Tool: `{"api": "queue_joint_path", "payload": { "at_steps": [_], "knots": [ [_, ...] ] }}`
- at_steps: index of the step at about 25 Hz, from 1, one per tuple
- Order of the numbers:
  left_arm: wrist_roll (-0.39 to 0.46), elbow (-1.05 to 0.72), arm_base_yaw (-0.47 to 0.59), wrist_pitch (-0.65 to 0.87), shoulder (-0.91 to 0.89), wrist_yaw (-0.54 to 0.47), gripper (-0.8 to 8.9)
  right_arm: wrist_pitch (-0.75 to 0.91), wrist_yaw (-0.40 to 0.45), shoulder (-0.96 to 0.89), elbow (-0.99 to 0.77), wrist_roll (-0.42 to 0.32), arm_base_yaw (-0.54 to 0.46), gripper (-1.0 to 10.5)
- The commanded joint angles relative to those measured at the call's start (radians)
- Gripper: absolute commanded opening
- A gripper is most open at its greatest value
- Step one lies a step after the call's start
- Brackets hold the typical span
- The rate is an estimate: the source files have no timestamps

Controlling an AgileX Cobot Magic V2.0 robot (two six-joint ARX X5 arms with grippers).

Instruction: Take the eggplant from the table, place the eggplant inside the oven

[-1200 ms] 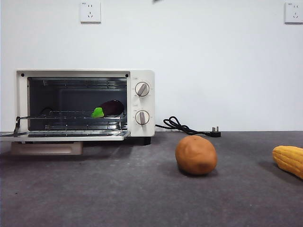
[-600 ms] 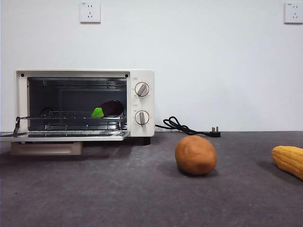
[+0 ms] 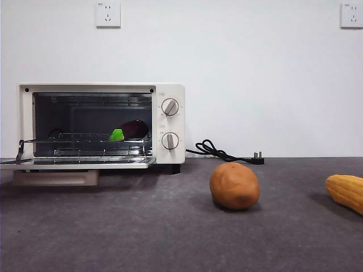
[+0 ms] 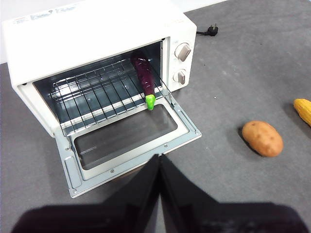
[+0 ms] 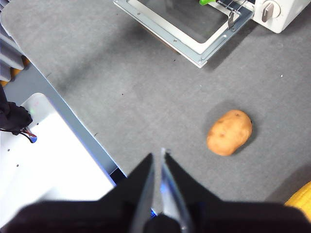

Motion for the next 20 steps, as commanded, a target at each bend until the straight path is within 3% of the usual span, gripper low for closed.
{"api": "queue_joint_path", "payload": {
  "at_steps": [1, 7, 12, 20],
  "knots": [
    [0.010, -0.004, -0.002, 0.011, -0.005, 0.004, -0.06, 0.007, -0.006, 0.003, 0.001, -0.017, 0.002, -0.1],
    [0.011, -0.007, 0.013, 0.049, 0.013, -0.050, -0.06, -0.003, -0.007, 0.003, 0.001, -0.040, 0.002, -0.1],
    [0.011, -0.036, 0.083, 0.091, 0.069, -0.037, -0.07, -0.011, -0.008, 0.003, 0.001, -0.057, 0.002, -0.1],
    [-0.001, -0.157, 0.270, 0.241, 0.187, 0.131, -0.06, -0.052, -0.011, 0.000, 0.001, -0.075, 0.002, -0.1]
  ]
}}
